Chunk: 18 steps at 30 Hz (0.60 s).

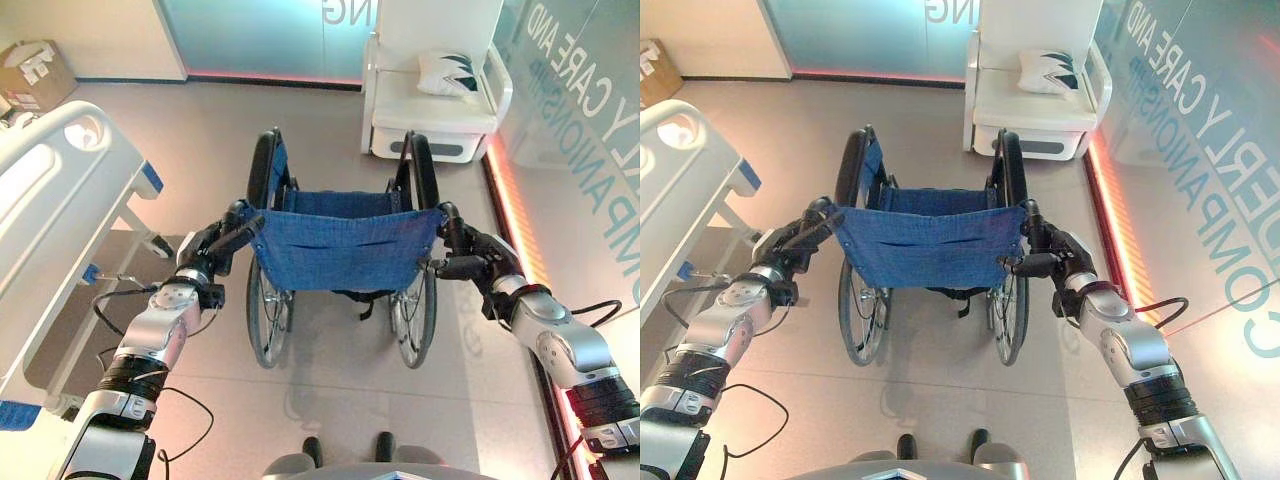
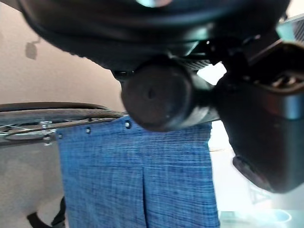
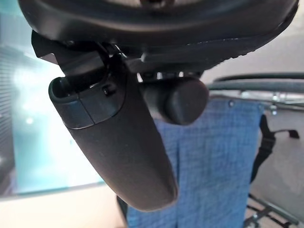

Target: Push the wheelchair next to the bed

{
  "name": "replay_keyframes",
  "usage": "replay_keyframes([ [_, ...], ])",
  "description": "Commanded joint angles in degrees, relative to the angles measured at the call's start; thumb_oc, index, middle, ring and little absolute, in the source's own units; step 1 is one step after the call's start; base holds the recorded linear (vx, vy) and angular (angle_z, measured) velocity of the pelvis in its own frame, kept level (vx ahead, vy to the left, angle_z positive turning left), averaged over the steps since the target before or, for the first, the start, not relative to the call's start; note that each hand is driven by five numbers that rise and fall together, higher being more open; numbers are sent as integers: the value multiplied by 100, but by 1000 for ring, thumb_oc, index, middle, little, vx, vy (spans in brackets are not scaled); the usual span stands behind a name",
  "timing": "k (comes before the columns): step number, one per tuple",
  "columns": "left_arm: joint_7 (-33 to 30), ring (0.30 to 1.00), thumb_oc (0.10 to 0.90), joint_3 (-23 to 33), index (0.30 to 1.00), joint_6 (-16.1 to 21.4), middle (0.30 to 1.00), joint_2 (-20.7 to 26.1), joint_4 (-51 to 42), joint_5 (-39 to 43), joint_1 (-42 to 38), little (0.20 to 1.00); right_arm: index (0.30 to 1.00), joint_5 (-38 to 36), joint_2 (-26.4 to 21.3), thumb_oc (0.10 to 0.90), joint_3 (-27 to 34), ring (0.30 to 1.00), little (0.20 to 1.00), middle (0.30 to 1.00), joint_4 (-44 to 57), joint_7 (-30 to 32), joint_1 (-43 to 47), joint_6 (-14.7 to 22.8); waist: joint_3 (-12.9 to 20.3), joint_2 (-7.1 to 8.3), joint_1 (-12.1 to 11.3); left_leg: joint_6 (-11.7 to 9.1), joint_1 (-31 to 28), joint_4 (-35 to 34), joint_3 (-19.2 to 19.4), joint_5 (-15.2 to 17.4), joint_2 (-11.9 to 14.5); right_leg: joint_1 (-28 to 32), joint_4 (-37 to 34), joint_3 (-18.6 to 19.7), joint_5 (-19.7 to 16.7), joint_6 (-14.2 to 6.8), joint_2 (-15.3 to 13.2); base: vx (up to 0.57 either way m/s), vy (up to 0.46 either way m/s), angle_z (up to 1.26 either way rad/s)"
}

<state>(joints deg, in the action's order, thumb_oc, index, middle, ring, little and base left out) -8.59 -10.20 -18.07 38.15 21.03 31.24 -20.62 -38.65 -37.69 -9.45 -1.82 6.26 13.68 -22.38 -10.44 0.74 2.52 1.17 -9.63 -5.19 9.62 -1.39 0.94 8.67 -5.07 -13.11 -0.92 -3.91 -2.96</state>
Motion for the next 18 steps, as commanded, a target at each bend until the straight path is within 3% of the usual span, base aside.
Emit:
replay_keyframes([
  [1,-90,900,800,-106,900,-57,900,274,192,-54,-517,900,900,-49,-204,800,-184,900,900,900,729,-241,754,811,410,-40,58,-266,116,19,275,24,-99,-99,274,-70,54,-169,116,0,0,0],
  [18,13,900,800,-220,900,324,900,347,172,-267,-723,900,900,-571,-105,800,-465,900,900,900,499,-736,837,457,428,-19,-2,-267,123,19,214,9,-112,-62,280,-127,71,-145,107,0,0,0],
])
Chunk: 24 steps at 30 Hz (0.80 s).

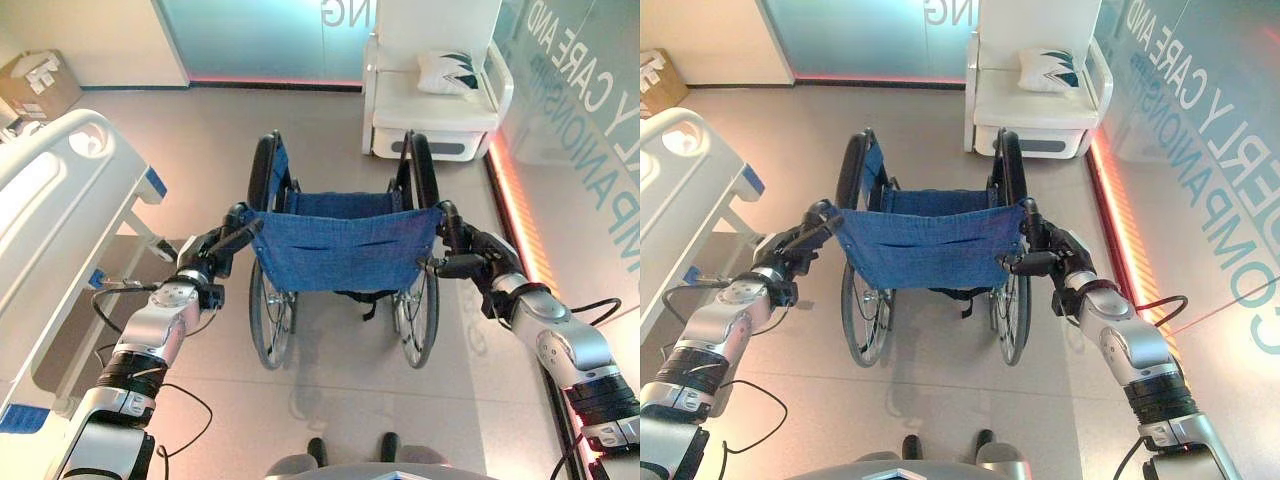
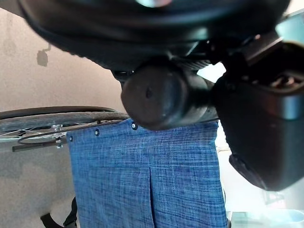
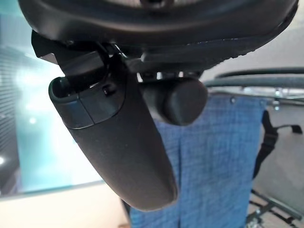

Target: Push the wheelchair next to the bed

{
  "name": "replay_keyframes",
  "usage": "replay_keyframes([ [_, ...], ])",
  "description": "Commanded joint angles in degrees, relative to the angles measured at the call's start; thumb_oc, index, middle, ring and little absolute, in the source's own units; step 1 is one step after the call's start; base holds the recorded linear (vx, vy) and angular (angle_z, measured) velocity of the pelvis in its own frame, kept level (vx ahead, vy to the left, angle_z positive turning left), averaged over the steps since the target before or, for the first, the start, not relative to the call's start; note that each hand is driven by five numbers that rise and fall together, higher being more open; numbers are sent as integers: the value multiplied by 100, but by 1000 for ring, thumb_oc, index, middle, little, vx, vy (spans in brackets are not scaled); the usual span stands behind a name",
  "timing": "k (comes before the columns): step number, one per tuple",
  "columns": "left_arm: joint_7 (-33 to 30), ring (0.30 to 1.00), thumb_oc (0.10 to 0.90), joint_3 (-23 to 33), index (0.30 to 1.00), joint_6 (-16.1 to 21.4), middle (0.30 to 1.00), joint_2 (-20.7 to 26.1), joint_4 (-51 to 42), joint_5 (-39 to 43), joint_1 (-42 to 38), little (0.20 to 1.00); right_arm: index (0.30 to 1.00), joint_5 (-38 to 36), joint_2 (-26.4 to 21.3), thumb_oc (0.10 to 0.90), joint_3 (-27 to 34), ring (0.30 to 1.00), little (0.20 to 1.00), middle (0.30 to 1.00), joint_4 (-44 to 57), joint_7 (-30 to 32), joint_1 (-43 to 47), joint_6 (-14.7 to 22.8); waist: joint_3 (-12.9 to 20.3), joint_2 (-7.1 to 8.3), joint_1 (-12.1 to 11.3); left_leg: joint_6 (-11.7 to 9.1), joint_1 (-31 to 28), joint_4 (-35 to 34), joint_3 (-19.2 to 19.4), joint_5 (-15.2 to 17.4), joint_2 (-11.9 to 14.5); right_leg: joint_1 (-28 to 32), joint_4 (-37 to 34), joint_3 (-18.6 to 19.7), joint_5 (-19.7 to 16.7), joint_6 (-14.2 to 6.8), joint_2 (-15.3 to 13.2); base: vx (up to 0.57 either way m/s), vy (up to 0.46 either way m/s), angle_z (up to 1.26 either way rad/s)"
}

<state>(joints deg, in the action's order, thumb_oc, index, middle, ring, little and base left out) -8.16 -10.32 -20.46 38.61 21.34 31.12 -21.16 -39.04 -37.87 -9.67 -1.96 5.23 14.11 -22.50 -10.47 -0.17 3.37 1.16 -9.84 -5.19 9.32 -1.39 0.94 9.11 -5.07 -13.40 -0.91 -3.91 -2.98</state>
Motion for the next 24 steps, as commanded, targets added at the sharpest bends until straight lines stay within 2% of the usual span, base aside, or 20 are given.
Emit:
replay_keyframes([
  [1,-40,900,800,-212,900,583,900,308,136,-267,-677,900,900,-533,-77,800,-453,900,900,900,489,-647,797,488,430,75,-90,-268,142,19,238,10,-112,-102,281,-100,74,-145,110,18,-9,4],
  [2,-80,900,800,-220,900,643,900,315,106,-262,-696,900,900,-535,-69,800,-459,900,900,900,459,-696,796,511,431,80,-93,-270,143,19,235,11,-110,-99,283,-109,76,-143,110,13,-7,3],
  [3,-62,900,800,-217,900,739,900,320,93,-240,-689,900,846,-563,-69,764,-465,846,846,846,449,-714,793,527,433,83,-99,-273,146,19,232,10,-109,-99,284,-114,76,-145,107,0,0,0],
  [5,51,900,800,-208,900,948,900,287,34,-124,-674,900,587,-644,-66,591,-455,587,587,587,430,-747,780,539,440,93,-104,-280,145,19,236,12,-104,-94,285,-129,81,-149,102,0,0,0],
  [6,139,900,800,-196,900,1038,900,263,-19,-30,-658,900,542,-642,-61,562,-437,542,542,542,421,-776,761,554,447,98,-105,-283,145,19,240,13,-101,-94,284,-132,82,-151,102,0,0,0],
  [7,236,900,800,-182,900,1115,900,227,-91,72,-640,900,528,-631,-49,552,-416,528,528,528,420,-786,743,565,450,103,-106,-282,146,19,245,14,-97,-98,287,-131,82,-150,103,0,0,0],
  [8,331,900,800,-166,900,1166,900,171,-199,197,-602,900,469,-601,-34,513,-383,469,469,469,419,-798,699,593,451,108,-107,-283,145,19,250,15,-90,-98,289,-132,83,-150,101,19,-7,4],
  [9,441,900,800,-156,900,1246,900,100,-323,294,-538,900,328,-562,-8,419,-344,328,328,328,414,-816,645,636,448,111,-109,-284,136,19,258,22,-83,-94,291,-137,83,-152,99,19,-4,3],
  [11,603,900,800,-144,900,1257,900,47,-428,428,-480,900,300,-554,6,400,-302,300,300,300,409,-825,603,664,447,115,-111,-285,127,19,267,25,-78,-85,289,-144,83,-152,98,16,1,4],
  [14,963,900,800,-144,900,1106,900,-34,-601,566,-368,900,300,-549,38,400,-237,300,300,300,392,-834,548,718,443,116,-118,-284,111,19,277,37,-74,-74,282,-159,82,-152,96,3,1,1],
  [24,1012,900,800,-135,900,952,900,62,-514,621,-331,900,300,-631,-30,400,-292,300,300,300,300,-730,651,690,467,110,-155,-260,67,19,230,60,-113,-42,270,-159,75,-174,76,0,0,0],
])
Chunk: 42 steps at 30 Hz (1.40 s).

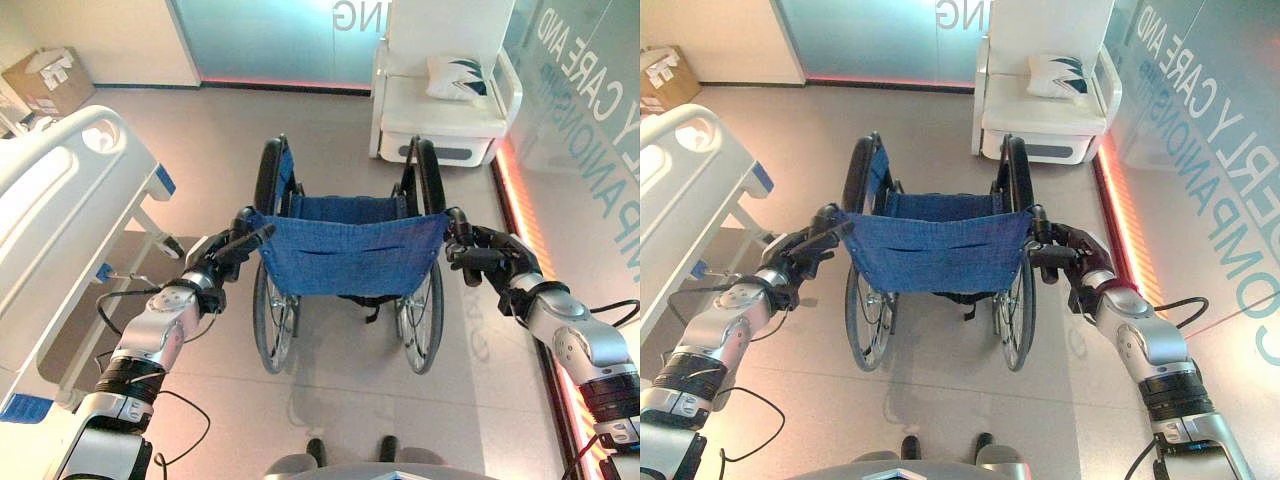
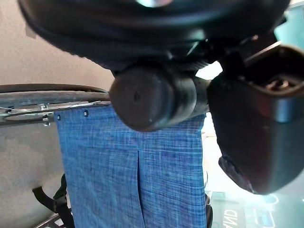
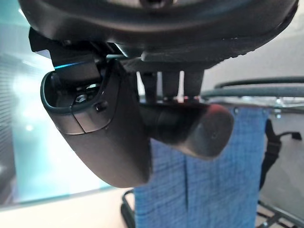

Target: Push the wheelchair next to the bed

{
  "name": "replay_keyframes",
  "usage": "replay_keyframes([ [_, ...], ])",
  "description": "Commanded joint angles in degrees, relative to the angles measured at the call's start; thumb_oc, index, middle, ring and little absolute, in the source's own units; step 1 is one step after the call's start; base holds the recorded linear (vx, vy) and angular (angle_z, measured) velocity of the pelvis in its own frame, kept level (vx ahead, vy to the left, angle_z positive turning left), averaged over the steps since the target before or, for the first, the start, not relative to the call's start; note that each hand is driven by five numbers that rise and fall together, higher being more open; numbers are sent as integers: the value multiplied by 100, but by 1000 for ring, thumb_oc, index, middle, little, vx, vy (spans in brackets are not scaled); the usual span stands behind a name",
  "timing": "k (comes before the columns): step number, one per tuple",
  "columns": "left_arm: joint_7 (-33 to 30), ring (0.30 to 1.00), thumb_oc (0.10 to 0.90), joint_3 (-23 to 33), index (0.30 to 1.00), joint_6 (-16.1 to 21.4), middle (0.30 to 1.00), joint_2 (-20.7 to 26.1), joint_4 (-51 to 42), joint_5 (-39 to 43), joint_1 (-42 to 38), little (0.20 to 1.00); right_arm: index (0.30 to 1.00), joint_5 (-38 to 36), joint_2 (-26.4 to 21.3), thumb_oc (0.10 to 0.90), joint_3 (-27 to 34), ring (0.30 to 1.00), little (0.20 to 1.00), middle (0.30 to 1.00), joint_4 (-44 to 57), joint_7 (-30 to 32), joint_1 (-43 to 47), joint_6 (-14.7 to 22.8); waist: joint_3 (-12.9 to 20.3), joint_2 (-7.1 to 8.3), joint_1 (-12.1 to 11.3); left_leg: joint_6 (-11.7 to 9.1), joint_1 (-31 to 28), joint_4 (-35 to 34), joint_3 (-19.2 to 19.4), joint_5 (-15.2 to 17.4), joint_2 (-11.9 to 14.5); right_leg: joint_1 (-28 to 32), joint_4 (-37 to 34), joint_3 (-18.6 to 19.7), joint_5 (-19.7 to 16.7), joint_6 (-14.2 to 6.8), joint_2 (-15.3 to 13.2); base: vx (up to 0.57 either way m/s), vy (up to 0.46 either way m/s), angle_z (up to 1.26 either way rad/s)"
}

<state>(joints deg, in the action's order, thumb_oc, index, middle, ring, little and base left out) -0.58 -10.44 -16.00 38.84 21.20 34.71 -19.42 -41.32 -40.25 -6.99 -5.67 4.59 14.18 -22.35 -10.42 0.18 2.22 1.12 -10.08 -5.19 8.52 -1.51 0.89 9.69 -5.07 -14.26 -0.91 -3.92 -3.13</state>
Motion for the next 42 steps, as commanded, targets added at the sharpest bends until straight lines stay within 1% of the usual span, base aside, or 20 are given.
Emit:
replay_keyframes([
  [1,266,900,800,-118,900,505,900,40,-496,258,-495,900,300,-401,207,400,-558,300,300,300,671,-668,638,678,463,76,-41,-255,90,19,309,72,-110,-98,268,-74,73,-174,90,0,0,0],
  [8,337,900,800,-172,900,420,900,49,-507,276,-432,900,300,-416,182,400,-590,300,300,300,661,-600,648,650,472,78,-55,-252,85,19,310,79,-109,-87,253,-87,66,-186,82,0,0,0],
  [12,361,900,800,-201,900,446,900,11,-538,321,-429,900,300,-405,191,400,-598,300,300,300,639,-587,617,666,469,81,-52,-254,90,19,316,80,-105,-85,249,-103,63,-189,80,0,0,0],
  [14,366,900,800,-226,900,475,900,-11,-579,443,-423,900,300,-406,199,400,-605,300,300,300,636,-582,602,675,466,81,-49,-256,89,19,323,80,-101,-82,248,-110,65,-191,79,0,0,0],
  [16,500,900,800,-236,900,541,900,-74,-622,686,-401,900,300,-410,215,400,-609,300,300,300,635,-569,590,678,460,89,-51,-257,87,19,321,86,-98,-80,248,-113,65,-191,79,0,0,0],
  [19,723,900,800,-263,900,489,900,-228,-734,1019,-355,900,300,-366,265,400,-609,300,300,300,624,-577,555,685,459,92,-51,-258,81,19,330,91,-90,-76,246,-122,61,-194,73,0,0,0],
  [20,783,761,707,-295,761,454,761,-278,-783,1145,-332,761,300,-340,284,400,-613,300,300,300,616,-591,534,695,459,92,-50,-258,73,19,332,96,-88,-71,248,-131,61,-196,70,0,0,0],
  [21,825,674,649,-308,674,446,674,-303,-800,1196,-322,674,300,-325,294,400,-618,300,300,300,610,-597,523,704,461,93,-50,-257,69,19,334,98,-86,-69,248,-136,60,-197,69,0,0,0],
  [23,959,451,500,-356,451,428,451,-367,-878,1339,-295,451,300,-316,292,400,-633,300,300,300,629,-593,501,701,458,101,-48,-253,60,19,339,107,-88,-63,247,-146,60,-200,65,0,0,0],
  [24,970,406,471,-362,406,435,406,-375,-885,1335,-291,406,300,-318,289,400,-637,300,300,300,627,-593,503,702,458,101,-48,-252,59,19,340,108,-88,-63,247,-146,61,-200,66,0,0,0],
  [25,1011,300,400,-394,300,467,300,-384,-902,1280,-291,300,300,-329,290,400,-666,300,300,300,635,-566,522,692,459,103,-46,-249,53,19,345,115,-90,-63,246,-140,60,-202,68,0,0,0],
  [29,1099,300,400,-508,300,438,300,-312,-968,806,-301,300,300,-376,262,400,-711,300,300,300,662,-498,558,651,464,106,-61,-241,45,19,336,117,-98,-56,250,-145,57,-211,62,0,0,0],
  [32,1154,300,400,-590,300,418,300,-243,-1002,686,-320,300,300,-430,221,400,-753,300,300,300,707,-433,593,623,454,110,-72,-231,43,19,307,122,-111,-60,257,-128,52,-220,61,0,0,0],
  [36,1132,300,400,-663,300,375,300,-165,-1106,747,-374,300,300,-489,163,400,-764,300,300,300,689,-454,606,624,464,103,-60,-230,34,19,303,136,-117,-53,239,-109,38,-235,61,0,0,0],
  [42,956,300,400,-728,300,345,300,-226,-1239,866,-373,300,300,-441,202,400,-747,300,300,300,648,-501,525,658,479,98,-42,-218,40,19,294,143,-125,-61,228,-86,20,-251,54,0,0,0],
])
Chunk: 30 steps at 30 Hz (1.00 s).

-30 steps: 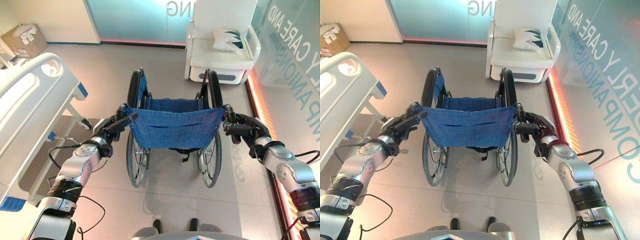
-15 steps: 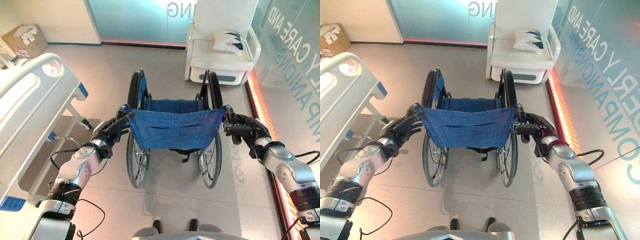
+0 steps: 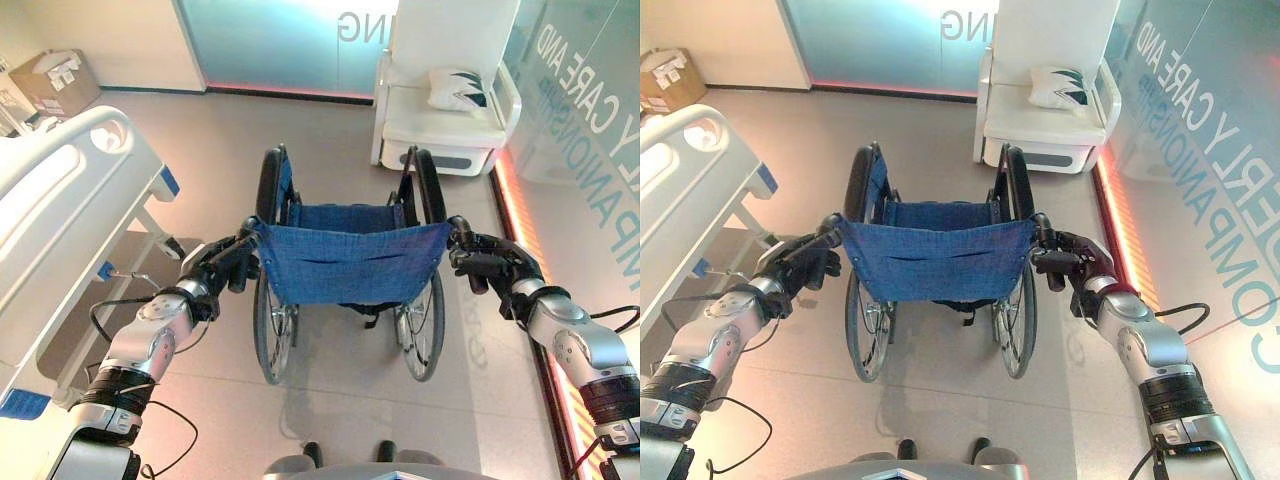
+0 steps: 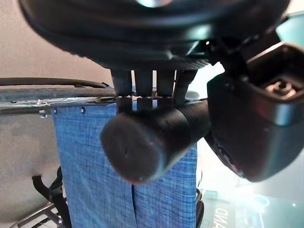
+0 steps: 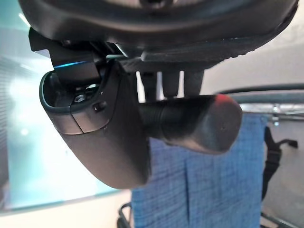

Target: Push the wheelchair next to the bed

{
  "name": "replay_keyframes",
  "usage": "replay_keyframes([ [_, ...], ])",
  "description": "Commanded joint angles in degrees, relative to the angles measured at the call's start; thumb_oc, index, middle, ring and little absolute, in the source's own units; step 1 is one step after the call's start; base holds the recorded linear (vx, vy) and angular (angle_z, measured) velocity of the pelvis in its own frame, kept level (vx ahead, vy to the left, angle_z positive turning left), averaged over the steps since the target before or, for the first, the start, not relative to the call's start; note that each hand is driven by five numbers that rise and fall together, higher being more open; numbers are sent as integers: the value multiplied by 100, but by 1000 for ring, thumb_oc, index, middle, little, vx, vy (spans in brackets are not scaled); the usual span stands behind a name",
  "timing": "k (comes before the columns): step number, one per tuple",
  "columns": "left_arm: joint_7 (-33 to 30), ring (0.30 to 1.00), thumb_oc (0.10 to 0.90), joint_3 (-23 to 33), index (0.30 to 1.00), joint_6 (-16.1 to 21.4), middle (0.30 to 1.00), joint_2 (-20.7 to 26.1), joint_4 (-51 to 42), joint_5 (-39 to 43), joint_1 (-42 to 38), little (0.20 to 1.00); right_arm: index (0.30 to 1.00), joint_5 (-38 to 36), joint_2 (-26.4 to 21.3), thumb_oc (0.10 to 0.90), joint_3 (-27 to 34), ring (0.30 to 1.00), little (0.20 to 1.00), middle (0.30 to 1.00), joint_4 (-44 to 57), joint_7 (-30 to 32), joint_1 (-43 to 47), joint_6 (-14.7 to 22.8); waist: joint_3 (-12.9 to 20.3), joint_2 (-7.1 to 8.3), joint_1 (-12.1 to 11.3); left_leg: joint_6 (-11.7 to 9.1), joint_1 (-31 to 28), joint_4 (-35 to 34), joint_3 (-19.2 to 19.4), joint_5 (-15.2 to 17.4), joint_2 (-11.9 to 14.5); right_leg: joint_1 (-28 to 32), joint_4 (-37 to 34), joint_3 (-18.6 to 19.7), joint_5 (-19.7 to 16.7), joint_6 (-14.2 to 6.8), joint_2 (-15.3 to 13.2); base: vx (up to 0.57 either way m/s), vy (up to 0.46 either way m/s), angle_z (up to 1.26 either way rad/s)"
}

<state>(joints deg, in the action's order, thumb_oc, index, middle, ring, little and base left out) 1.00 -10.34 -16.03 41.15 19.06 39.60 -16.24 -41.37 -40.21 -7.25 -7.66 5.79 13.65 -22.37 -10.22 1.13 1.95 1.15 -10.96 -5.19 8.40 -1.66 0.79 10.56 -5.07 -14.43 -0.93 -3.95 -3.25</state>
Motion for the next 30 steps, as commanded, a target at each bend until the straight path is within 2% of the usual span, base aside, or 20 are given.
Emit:
replay_keyframes([
  [1,767,300,400,-743,300,339,300,-484,-1042,352,-681,300,300,-419,215,400,-727,300,300,300,846,-612,575,658,459,4,-17,-218,127,19,301,159,-117,-149,230,-63,21,-248,67,0,0,0],
  [11,642,300,400,-754,300,320,300,-673,-1122,561,-571,300,300,-285,290,400,-750,300,300,300,845,-622,527,626,454,19,-19,-212,119,19,304,167,-109,-150,229,-68,20,-250,65,0,0,0],
  [23,253,300,400,-861,300,157,300,-1418,-1277,2475,-395,300,300,-225,435,400,-929,300,300,300,631,-586,559,484,410,69,-29,-180,27,19,452,185,-100,-130,319,-168,34,-284,-10,6,4,0],
  [25,194,300,400,-892,300,203,300,-1479,-1282,2482,-389,300,300,-264,459,400,-965,300,300,300,582,-549,590,460,408,79,-38,-165,12,19,433,195,-118,-129,328,-149,29,-291,-19,44,34,0],
  [30,-271,300,400,-890,300,469,300,-1551,-1272,1828,-379,300,300,-302,512,400,-1071,300,300,300,411,-404,722,377,378,107,-85,-77,-35,133,335,275,-228,-113,361,-33,9,-313,-74,54,69,-1],
])
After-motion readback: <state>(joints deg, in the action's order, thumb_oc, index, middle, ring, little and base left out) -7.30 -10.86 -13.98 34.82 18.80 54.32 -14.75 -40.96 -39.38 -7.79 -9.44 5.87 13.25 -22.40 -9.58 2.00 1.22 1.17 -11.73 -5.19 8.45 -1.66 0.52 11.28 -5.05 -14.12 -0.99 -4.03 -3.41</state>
